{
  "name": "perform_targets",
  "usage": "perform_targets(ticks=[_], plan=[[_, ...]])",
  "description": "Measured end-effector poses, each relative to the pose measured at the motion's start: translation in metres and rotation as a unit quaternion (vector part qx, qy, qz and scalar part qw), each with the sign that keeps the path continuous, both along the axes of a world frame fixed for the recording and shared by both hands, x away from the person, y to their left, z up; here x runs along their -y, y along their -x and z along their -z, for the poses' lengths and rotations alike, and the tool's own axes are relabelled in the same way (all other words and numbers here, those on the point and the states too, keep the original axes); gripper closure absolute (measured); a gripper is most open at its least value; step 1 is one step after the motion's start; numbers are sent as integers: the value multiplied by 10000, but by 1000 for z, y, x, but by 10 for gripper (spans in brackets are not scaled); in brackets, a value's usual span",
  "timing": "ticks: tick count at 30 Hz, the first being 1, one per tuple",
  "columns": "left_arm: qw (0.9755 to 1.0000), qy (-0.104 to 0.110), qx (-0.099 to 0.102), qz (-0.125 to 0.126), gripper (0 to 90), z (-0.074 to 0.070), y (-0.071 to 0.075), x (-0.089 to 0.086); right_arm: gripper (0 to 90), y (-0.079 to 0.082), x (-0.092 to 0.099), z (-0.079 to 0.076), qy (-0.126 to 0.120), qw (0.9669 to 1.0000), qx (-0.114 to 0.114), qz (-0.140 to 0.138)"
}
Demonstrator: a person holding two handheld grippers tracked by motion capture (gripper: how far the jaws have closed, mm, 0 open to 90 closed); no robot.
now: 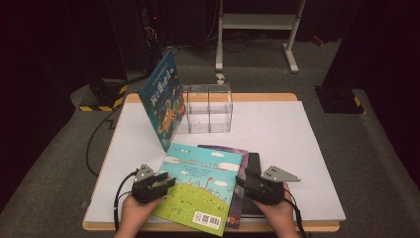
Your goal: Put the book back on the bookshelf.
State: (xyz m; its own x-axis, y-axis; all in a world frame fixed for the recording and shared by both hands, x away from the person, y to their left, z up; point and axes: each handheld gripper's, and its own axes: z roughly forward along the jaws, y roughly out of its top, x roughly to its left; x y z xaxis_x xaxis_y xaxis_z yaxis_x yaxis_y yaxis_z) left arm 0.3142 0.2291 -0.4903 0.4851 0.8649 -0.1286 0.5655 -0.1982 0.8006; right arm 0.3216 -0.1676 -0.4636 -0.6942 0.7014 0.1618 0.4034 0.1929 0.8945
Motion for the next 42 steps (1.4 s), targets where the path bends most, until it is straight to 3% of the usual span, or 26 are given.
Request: perform_targets(ticks=[3, 4, 5, 7, 8, 16, 21, 23, 30, 32, 34, 35, 37, 39, 42], plan=[[9983, 373, -202, -402, 452, 6, -4, -20, 485, 0, 2, 0, -25, 10000, -8, 21], [9979, 394, -225, -465, 426, 8, -4, -22, 485, 0, 2, 1, -23, 10000, -14, 22], [9981, 362, -237, -449, 413, 11, -4, -22, 485, 0, 2, 1, -19, 10000, -34, 26], [9960, 703, -382, -386, 406, 15, -4, -24, 484, 0, 2, 2, 5, 10000, -48, 27], [9953, 775, -432, -386, 433, 15, -5, -25, 485, 0, 1, 2, 8, 10000, -58, 28], [9938, 861, -565, -415, 436, 14, -4, -22, 480, -2, -1, 3, 47, 9999, -100, 58], [9941, 911, -587, -102, 443, 14, 2, -5, 469, -5, 3, 4, 68, 9996, -171, 195], [9938, 929, -614, -32, 444, 14, 3, 2, 439, -6, 6, 5, 180, 9987, -164, 439], [9929, 1004, -591, 224, 446, 14, 9, 20, 440, -13, 25, 2, -47, 9969, -147, 769], [9939, 942, -480, 317, 447, 14, 11, 23, 442, -16, 28, 1, -58, 9966, -129, 808], [9956, 866, -183, 323, 488, 11, 12, 20, 443, -19, 29, 1, -53, 9965, -171, 817], [9959, 876, -6, 230, 493, 7, 11, 17, 454, -19, 28, 2, 34, 9961, -181, 861], [9967, 678, 441, -75, 461, -4, 7, 10, 455, -20, 26, 5, 255, 9948, -229, 961], [9937, 417, 951, -430, 469, -18, -3, 1, 455, -21, 27, 8, 201, 9947, -302, 963], [9845, 325, 1491, -867, 448, -43, -25, -12, 453, -20, 29, 7, 85, 9952, -291, 936]])
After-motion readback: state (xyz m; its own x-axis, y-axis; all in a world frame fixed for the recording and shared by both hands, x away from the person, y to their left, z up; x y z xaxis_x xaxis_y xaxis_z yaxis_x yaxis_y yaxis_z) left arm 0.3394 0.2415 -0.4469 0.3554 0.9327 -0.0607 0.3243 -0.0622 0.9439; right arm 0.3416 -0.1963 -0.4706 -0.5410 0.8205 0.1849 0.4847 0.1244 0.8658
